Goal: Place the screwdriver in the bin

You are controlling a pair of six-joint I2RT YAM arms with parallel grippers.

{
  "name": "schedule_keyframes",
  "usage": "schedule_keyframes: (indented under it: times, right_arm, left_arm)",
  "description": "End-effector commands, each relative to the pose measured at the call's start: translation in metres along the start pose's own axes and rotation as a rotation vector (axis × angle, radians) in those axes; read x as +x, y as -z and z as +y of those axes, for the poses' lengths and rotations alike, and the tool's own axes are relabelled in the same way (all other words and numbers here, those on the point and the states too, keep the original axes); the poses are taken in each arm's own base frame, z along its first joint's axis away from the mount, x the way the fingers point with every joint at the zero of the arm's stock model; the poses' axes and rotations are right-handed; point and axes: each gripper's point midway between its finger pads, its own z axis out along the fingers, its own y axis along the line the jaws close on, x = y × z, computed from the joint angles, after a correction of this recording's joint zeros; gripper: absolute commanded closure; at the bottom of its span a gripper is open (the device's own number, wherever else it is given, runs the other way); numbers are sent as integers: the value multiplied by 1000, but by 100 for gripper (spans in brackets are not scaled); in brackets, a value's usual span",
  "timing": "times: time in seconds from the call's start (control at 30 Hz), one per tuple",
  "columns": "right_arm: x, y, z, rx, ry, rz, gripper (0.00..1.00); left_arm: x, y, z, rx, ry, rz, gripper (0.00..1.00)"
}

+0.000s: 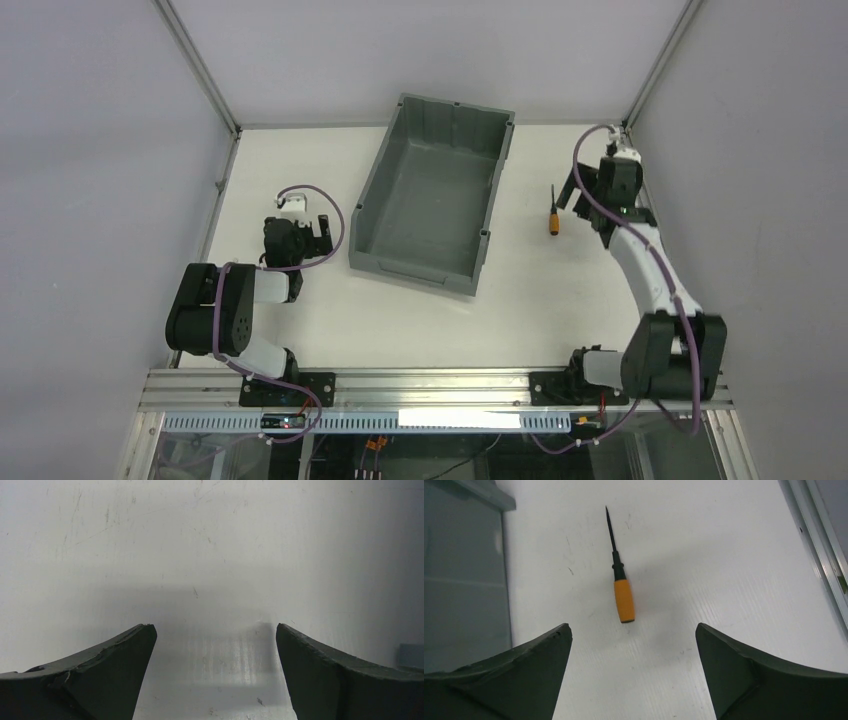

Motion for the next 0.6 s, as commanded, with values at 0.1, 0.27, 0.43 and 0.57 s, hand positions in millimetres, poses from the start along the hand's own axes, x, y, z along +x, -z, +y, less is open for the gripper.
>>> schedule_keyframes:
  times: [0.1, 0.27, 0.43, 0.57]
  right_arm:
    - [37, -41, 0, 55, 50, 465, 11]
    - [43, -75, 10, 20, 63, 532, 14]
    - [58, -94, 19, -6, 91, 582, 17]
    - [68, -107, 15, 59, 153, 589, 22]
  left_arm:
    - [-22, -2, -2, 13, 4, -67, 1]
    - [-21, -2, -2, 14, 4, -65, 1]
    - [-21, -2, -2, 12, 4, -66, 1]
    - [-22, -2, -2, 14, 4, -66, 1]
